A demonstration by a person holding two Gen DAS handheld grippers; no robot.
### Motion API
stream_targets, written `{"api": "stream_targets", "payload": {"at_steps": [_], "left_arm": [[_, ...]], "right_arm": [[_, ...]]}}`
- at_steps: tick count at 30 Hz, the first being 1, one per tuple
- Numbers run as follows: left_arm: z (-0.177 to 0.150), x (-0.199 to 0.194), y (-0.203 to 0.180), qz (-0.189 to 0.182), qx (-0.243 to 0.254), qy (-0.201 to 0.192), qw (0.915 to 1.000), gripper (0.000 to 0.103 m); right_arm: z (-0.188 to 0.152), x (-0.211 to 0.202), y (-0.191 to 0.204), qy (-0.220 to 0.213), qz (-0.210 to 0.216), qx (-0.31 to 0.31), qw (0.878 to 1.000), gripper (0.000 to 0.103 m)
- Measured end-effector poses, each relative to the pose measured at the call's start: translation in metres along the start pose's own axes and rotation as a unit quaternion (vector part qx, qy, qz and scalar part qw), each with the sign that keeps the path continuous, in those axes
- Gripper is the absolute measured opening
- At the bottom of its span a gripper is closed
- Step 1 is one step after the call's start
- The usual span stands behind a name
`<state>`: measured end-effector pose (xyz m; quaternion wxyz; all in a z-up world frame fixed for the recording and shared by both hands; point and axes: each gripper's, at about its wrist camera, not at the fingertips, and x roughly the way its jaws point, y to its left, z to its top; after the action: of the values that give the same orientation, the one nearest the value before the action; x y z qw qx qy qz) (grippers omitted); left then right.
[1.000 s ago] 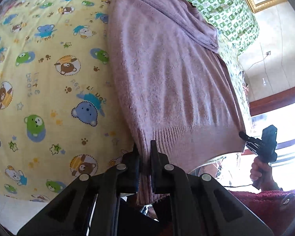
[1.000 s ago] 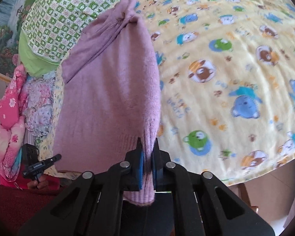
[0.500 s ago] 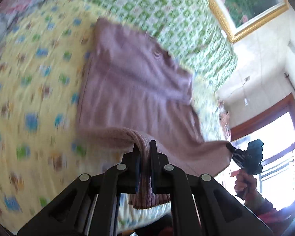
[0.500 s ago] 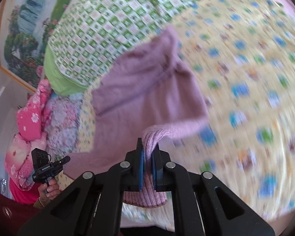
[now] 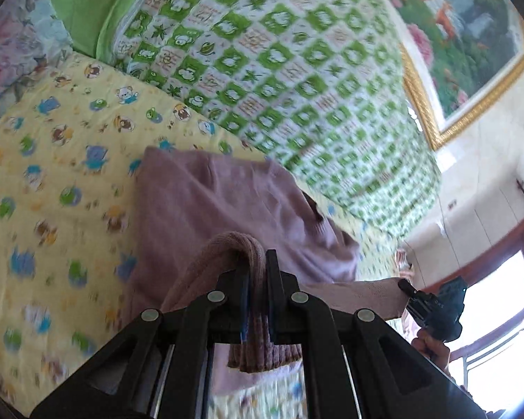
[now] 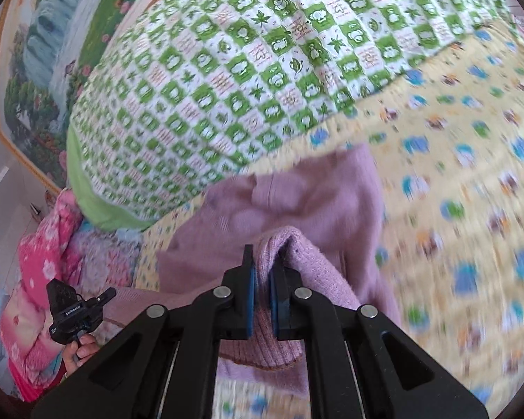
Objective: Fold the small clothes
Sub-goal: 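Grasp the hem with both tools and lift it toward the collar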
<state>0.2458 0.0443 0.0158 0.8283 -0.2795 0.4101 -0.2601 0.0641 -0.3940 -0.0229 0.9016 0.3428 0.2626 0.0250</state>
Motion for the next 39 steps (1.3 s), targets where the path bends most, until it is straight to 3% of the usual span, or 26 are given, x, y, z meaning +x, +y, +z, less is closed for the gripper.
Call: {"api": "stream_targets", "payload": {"at_steps": [11,15,20,23,24,25,28,31,33,39], "left_arm": [[0.072,0.103,0.028,0.048,-0.013,0.012,0.9987,0.006],[0.081,0.132,0.048,0.066,-0.029,0.017,0.9972,0.006],[0.083,0.158,0.060,0.086,-0.034,0.030,0.9952,0.007],[0.084,0.159,0.059,0.092,-0.035,0.031,0.9947,0.011],[0.085,0.157,0.059,0.088,-0.038,0.029,0.9950,0.019],[0.087,0.154,0.057,0.084,-0.038,0.024,0.9954,0.032],[0.091,0.140,0.051,0.097,-0.028,-0.001,0.9949,0.053],[0.094,0.127,0.048,0.105,-0.026,-0.010,0.9940,0.053],[0.093,0.115,0.046,0.103,-0.024,-0.018,0.9942,0.054],[0.065,0.083,0.021,0.104,0.029,-0.018,0.9940,0.060]], "right_arm": [[0.064,0.101,-0.037,0.022,-0.014,0.020,0.999,0.008],[0.072,0.128,-0.058,0.035,-0.044,0.036,0.998,0.008],[0.072,0.142,-0.076,0.045,-0.044,0.078,0.995,0.011],[0.073,0.142,-0.075,0.049,-0.041,0.084,0.994,0.015],[0.074,0.139,-0.075,0.047,-0.032,0.091,0.994,0.017],[0.075,0.136,-0.073,0.043,-0.029,0.094,0.994,0.024],[0.082,0.119,-0.071,0.009,-0.035,0.095,0.995,0.050],[0.088,0.099,-0.065,-0.020,-0.057,0.087,0.994,0.054],[0.086,0.087,-0.057,-0.025,-0.049,0.073,0.996,0.054],[0.058,0.072,-0.018,-0.013,-0.050,-0.018,0.998,0.054]]}}
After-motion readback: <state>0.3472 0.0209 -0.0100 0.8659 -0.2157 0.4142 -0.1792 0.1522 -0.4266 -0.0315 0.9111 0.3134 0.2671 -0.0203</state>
